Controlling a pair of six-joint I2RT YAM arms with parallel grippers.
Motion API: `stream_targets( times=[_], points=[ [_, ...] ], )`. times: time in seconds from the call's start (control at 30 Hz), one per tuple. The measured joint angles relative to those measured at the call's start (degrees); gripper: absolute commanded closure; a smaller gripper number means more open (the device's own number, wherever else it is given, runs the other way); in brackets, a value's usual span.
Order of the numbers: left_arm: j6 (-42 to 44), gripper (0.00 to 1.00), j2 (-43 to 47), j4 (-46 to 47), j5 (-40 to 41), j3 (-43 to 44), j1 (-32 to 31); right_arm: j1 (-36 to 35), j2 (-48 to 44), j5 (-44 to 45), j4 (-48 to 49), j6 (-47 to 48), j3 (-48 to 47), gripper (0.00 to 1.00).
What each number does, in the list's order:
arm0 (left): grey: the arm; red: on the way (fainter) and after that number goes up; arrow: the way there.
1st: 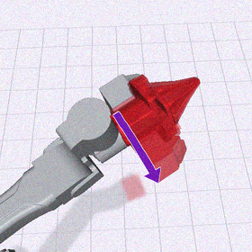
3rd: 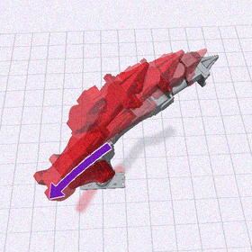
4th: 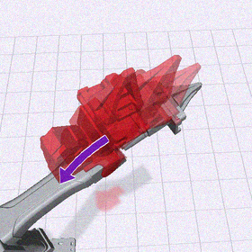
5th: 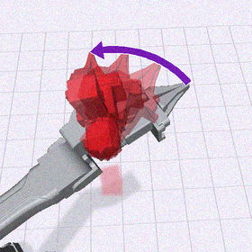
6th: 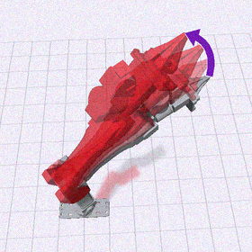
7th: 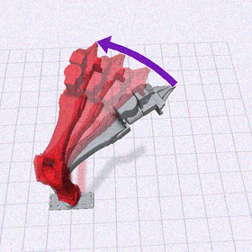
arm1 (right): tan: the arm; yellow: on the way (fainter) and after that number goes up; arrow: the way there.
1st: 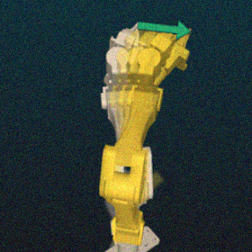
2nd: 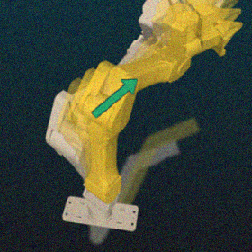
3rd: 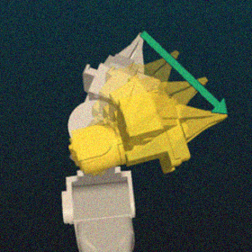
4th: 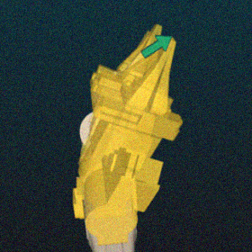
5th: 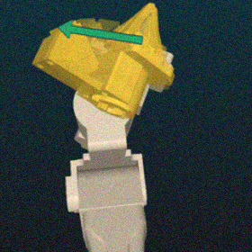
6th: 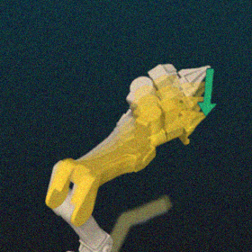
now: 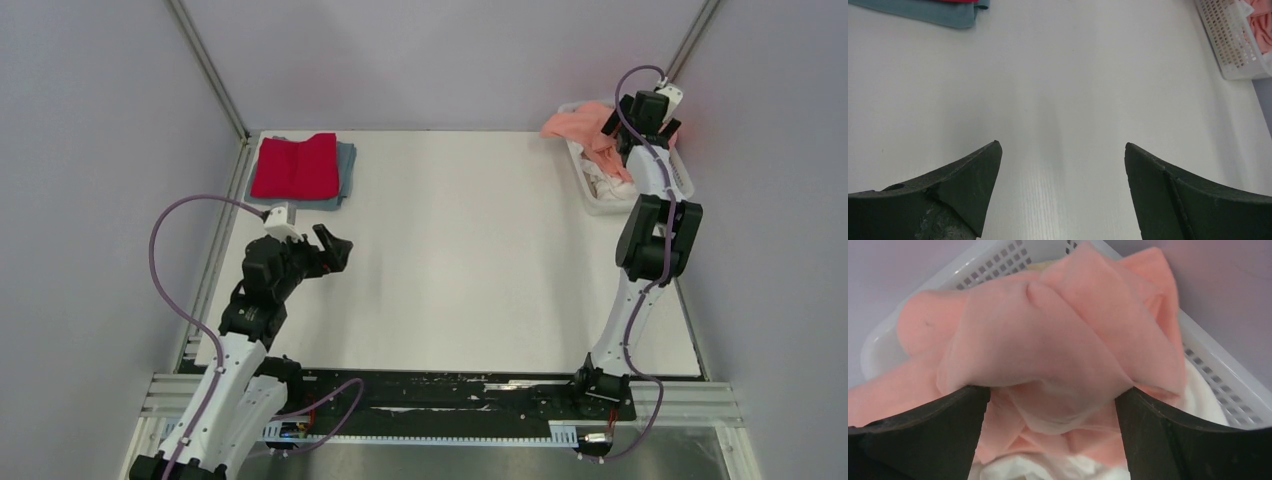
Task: Fold and stack the t-shirts
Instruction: Grab crumpled tshirt from bin with the right arm, then move the tshirt to the center of the board
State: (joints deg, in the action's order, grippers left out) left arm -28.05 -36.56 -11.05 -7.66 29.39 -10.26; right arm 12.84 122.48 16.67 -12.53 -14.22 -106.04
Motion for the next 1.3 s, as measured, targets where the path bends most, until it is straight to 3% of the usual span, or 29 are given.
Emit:
stream_targets(
  times=[0.07,0.1,0.13,0.2,0.4,0.57,0.7,0.87,1.07,1.2,1.3],
  points=[
    [0.0,0.0,-0.9,0.1,0.0,0.0,0.0,0.4,5.4,-2.1,-0.6,1.2,-6.1,0.7],
    [0.0,0.0,-1.3,0.1,0.0,0.0,0.0,0.4,7.3,-3.3,-0.9,2.1,-8.3,0.85],
    [0.0,0.0,-1.6,0.1,-0.1,0.0,0.0,0.4,8.7,-4.5,-1.1,2.3,-10.1,0.93],
    [0.0,0.0,-1.7,0.1,-0.1,0.0,0.0,0.2,9.6,-6.4,-1.7,2.5,-11.8,1.0],
    [0.0,0.0,-0.9,0.2,-0.4,0.0,0.0,-0.1,5.3,-12.5,-3.3,2.3,-13.7,1.0],
    [-0.2,0.0,1.2,0.3,-2.4,0.0,0.0,-3.0,-9.8,-19.9,-3.4,2.8,-8.3,1.0],
    [-1.0,0.0,2.8,0.7,-3.4,0.0,0.0,-13.8,-23.1,-25.2,-0.8,3.7,-7.2,1.0],
    [-2.7,0.0,3.8,0.6,-3.5,-0.2,0.0,-29.4,-29.6,-34.7,2.3,3.7,-9.4,1.0],
    [-4.7,0.0,4.6,-1.1,-2.2,-0.3,0.0,-34.4,-29.5,-40.2,3.0,2.1,-10.2,1.0],
    [-7.0,0.0,5.4,-5.2,2.4,-0.2,0.0,-34.2,-33.3,-38.3,3.7,1.6,1.7,0.98],
    [-8.9,0.0,5.5,-8.1,5.3,-0.2,0.0,-32.6,-39.8,-37.1,4.4,-1.3,20.0,0.87]
  ],
)
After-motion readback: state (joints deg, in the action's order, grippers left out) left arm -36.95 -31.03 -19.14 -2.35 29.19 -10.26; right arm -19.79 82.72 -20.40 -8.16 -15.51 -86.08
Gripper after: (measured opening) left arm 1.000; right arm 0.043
